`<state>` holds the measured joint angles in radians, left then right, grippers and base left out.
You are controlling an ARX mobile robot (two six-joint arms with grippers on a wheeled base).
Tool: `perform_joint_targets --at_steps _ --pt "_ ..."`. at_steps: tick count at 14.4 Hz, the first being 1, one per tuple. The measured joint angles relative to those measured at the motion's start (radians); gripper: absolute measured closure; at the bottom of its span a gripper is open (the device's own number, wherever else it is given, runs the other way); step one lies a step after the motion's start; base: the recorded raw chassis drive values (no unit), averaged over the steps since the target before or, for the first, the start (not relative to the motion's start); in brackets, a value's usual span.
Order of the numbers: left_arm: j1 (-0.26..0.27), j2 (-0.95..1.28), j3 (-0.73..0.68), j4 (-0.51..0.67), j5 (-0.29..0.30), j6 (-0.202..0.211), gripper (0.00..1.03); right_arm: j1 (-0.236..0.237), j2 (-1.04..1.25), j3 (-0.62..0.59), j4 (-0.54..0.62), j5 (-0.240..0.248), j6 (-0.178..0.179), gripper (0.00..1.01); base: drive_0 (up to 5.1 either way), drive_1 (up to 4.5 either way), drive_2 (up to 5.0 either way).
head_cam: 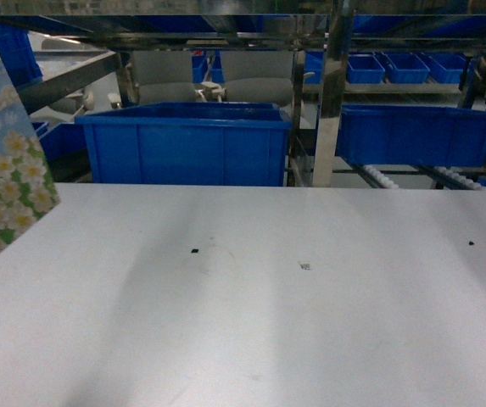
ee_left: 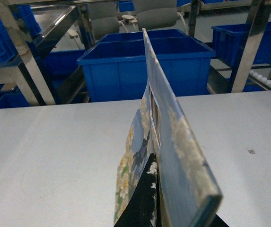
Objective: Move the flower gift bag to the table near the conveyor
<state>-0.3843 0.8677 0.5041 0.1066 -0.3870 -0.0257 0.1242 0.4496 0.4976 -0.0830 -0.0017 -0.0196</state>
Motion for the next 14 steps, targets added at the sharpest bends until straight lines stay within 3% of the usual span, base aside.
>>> perform_joint_targets --at_steps 9,14 --pt "-0.003 0.001 0.0 0.0 0.006 0.0 1.01 0.0 0.0 0.0 0.003 0.002 0.0 0.99 0.0 4.28 -4.3" --pt "-0.001 0.005 0.0 0.002 0.005 0.0 1.01 0.0 0.006 0.0 0.003 0.002 0.0 0.99 0.0 0.24 -0.2"
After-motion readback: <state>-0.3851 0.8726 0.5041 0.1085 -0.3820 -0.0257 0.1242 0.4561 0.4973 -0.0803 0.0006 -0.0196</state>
